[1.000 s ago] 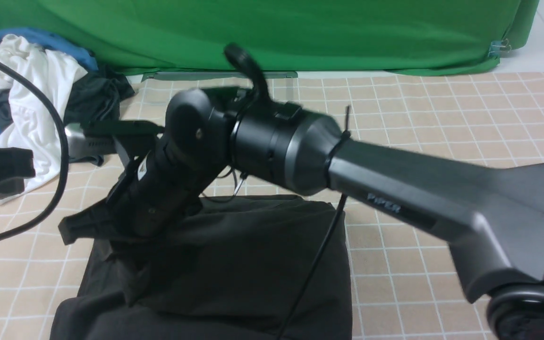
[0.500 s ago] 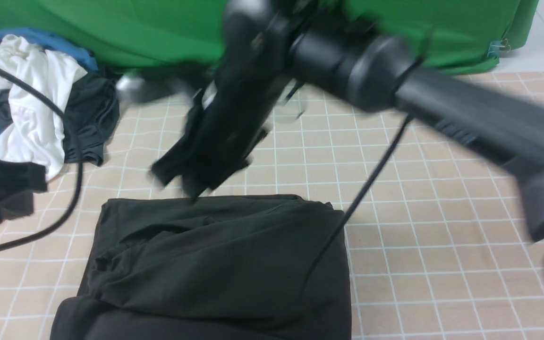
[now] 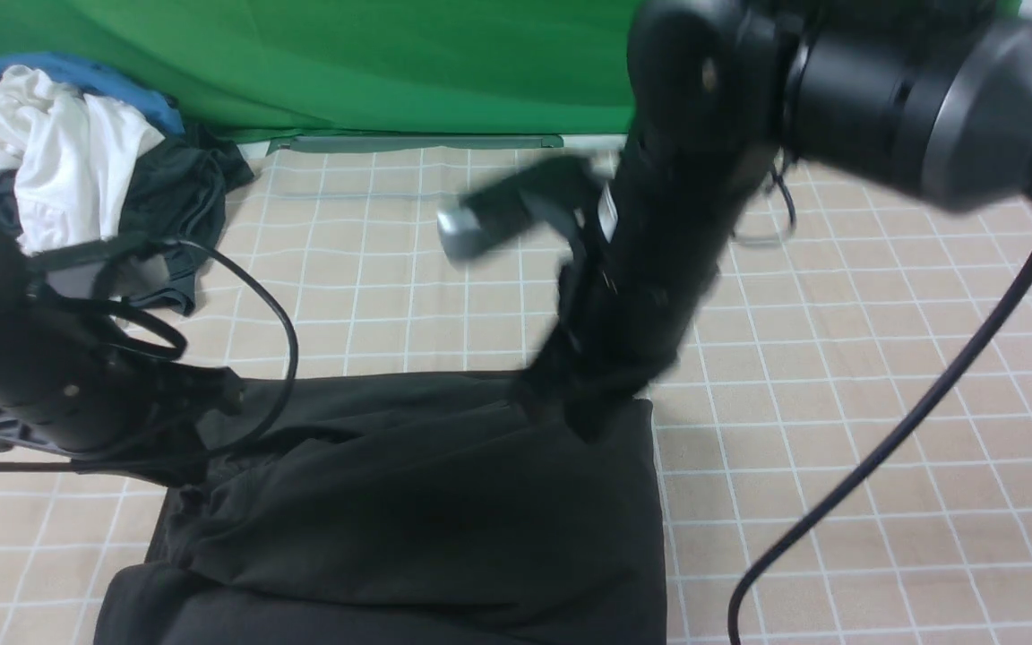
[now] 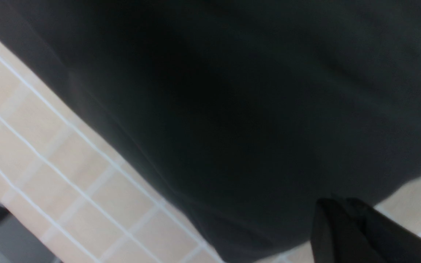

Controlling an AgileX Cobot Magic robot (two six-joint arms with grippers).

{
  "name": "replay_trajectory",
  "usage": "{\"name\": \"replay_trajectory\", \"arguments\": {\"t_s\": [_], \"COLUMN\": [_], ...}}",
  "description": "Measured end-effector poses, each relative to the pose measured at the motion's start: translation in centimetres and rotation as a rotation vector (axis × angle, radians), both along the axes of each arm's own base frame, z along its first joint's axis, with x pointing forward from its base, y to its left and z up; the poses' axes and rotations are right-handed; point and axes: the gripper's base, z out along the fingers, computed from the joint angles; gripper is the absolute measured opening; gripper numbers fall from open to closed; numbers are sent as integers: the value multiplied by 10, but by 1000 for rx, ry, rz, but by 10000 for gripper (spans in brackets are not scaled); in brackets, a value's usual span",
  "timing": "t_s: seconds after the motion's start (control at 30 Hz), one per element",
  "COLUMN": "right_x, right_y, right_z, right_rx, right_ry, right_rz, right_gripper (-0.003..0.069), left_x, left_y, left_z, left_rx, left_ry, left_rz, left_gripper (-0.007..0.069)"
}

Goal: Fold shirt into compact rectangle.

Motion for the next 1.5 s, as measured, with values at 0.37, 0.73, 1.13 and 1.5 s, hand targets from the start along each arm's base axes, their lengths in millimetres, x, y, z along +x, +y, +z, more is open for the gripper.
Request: {"name": "replay_trajectory", "arguments": {"t_s": [0.37,0.73,1.13,1.5], "right_x": [1,3,4,4], "right_y": [1,3,3,4], "right_z": [-14,-13,-13,-13], "right_rx": [32,51,56,63], "right_ry": [-36,-57,-64,-73], "right_rz": [-2,-7,-9,-11], "right_gripper": [37,37,37,37], "left_x": [16,16,17,33], "left_y": [-4,-7,0,5], "left_z": [-42,-40,12,-1], "left_rx": [-41,-52,30,80], "left_ry": [100,102,-142,-202], "left_rz": [-8,-114,-111,-71], "left_gripper": [423,44,18,19]}}
